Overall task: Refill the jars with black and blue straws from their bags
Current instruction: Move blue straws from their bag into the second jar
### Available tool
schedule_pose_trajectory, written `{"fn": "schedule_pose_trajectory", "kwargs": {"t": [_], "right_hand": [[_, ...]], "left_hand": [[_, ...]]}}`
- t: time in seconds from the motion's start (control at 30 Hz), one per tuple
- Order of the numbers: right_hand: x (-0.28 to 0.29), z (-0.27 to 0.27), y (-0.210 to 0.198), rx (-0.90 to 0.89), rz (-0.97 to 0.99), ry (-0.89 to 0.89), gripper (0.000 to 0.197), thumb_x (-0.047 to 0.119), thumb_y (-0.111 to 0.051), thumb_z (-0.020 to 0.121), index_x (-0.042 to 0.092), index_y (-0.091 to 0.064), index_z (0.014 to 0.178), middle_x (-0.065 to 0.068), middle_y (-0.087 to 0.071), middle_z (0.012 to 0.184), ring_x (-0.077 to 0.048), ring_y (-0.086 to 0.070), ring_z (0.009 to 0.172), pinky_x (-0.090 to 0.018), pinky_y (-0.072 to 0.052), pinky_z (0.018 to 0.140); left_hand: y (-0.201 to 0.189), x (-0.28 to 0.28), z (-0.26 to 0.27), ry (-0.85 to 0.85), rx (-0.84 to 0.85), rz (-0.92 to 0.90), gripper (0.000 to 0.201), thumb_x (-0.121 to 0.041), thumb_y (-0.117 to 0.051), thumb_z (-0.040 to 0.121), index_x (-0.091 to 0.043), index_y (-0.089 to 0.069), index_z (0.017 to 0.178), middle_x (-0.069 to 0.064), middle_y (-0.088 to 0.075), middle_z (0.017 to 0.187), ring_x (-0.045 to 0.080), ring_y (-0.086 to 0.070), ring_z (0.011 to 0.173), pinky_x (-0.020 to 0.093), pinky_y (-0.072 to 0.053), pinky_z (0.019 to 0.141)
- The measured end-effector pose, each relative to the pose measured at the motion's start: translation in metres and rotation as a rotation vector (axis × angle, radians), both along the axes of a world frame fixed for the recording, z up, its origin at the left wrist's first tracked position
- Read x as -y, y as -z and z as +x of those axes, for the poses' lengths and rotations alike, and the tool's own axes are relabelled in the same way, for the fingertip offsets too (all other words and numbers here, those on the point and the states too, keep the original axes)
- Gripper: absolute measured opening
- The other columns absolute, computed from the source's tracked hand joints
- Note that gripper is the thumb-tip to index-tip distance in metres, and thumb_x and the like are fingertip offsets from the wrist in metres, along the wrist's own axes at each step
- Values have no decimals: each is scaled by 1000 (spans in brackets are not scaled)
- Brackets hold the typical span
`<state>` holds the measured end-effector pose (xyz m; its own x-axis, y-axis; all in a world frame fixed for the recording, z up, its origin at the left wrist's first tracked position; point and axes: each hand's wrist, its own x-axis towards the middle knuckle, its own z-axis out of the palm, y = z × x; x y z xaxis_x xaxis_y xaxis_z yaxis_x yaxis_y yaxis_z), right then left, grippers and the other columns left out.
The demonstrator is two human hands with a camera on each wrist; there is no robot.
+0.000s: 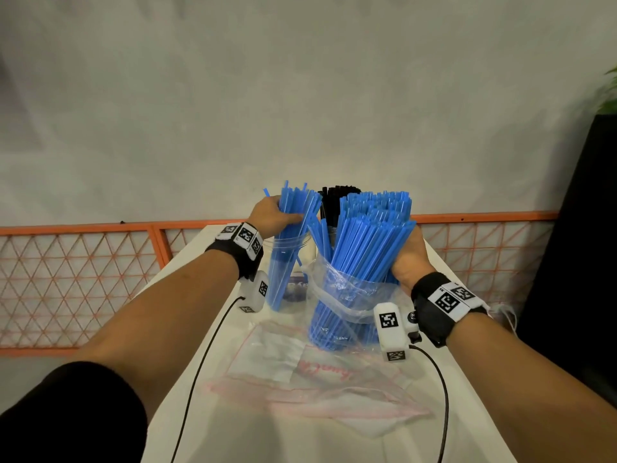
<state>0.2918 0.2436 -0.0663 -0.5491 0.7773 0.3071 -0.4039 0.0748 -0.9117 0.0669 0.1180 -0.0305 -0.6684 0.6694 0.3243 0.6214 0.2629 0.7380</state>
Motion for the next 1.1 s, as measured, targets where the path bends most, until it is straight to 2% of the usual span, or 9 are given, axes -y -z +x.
{"fn": "schedule_pose_trajectory", "kwargs": {"t": [0.17, 0.27, 0.4, 0.6, 0.7, 0.77, 0.83, 0.97, 1.1], "right_hand": [[-1, 0, 0, 50, -5, 17, 20, 18, -49, 98, 15, -58, 80, 6, -67, 63, -8, -65, 56, -24, -54, 51], [-1, 0, 0, 73, 14, 14, 15, 19, -50, 98, 9, -60, 94, 0, -66, 74, -11, -65, 62, -26, -56, 54], [4, 3, -4, 57, -42, 5, 16, 21, -48, 99, 9, -58, 98, -3, -64, 75, -7, -65, 55, -20, -51, 48], [9, 6, -8, 15, -119, -58, 27, 21, -46, 101, 3, -56, 117, -9, -61, 85, -4, -64, 52, -18, -51, 46], [10, 6, -9, 32, -102, -41, 30, 21, -47, 100, -1, -58, 116, -12, -63, 89, -5, -64, 55, -18, -51, 47], [10, 6, -10, 18, -133, -42, 22, 22, -46, 100, 5, -59, 107, -8, -63, 81, -4, -63, 50, -17, -50, 45], [11, 6, -11, 8, -151, -39, 20, 23, -45, 100, 8, -57, 93, -4, -61, 75, -3, -63, 47, -16, -49, 43], [11, 6, -10, 23, -126, -21, 22, 22, -44, 100, 10, -55, 85, -3, -60, 72, -3, -61, 45, -16, -48, 42], [12, 7, -10, -8, -115, -66, 18, 19, -45, 101, 8, -56, 108, -8, -59, 81, -4, -63, 52, -18, -51, 47]], "left_hand": [[7, 5, 1, -199, -147, 108, 51, -55, -83, 65, -20, -50, 83, -2, -51, 83, 12, -49, 70, 29, -41, 63], [7, 7, -3, -236, -9, 150, 68, -68, -80, 59, -22, -48, 99, 1, -47, 113, 18, -55, 98, 32, -44, 82], [-5, 1, 3, -21, 182, 153, 80, -57, -74, 77, -22, -35, 137, 13, -44, 143, 26, -46, 130, 32, -37, 93], [-11, -9, 16, 250, 117, -20, 121, -48, -81, 70, -28, 3, 155, 6, -43, 146, 23, -48, 130, 37, -36, 111], [-7, -15, 23, 286, 30, -77, 101, -34, -90, 65, -15, -31, 145, 0, -53, 121, 15, -55, 106, 30, -44, 93], [-4, -19, 25, 249, 1, -32, 54, -31, -84, 62, -16, -54, 104, 6, -59, 94, 17, -56, 84, 35, -48, 81], [-4, -22, 24, 190, 22, 56, 32, -20, -82, 67, -16, -52, 77, 5, -56, 75, 19, -54, 70, 37, -48, 73], [-9, -24, 22, 44, 81, 258, 20, -4, -76, 77, -10, -59, 86, 12, -64, 80, 30, -68, 72, 45, -59, 75], [-18, -22, 22, -6, 35, 297, 34, -10, -77, 68, -2, -62, 97, 13, -64, 80, 27, -63, 68, 44, -58, 68]]}}
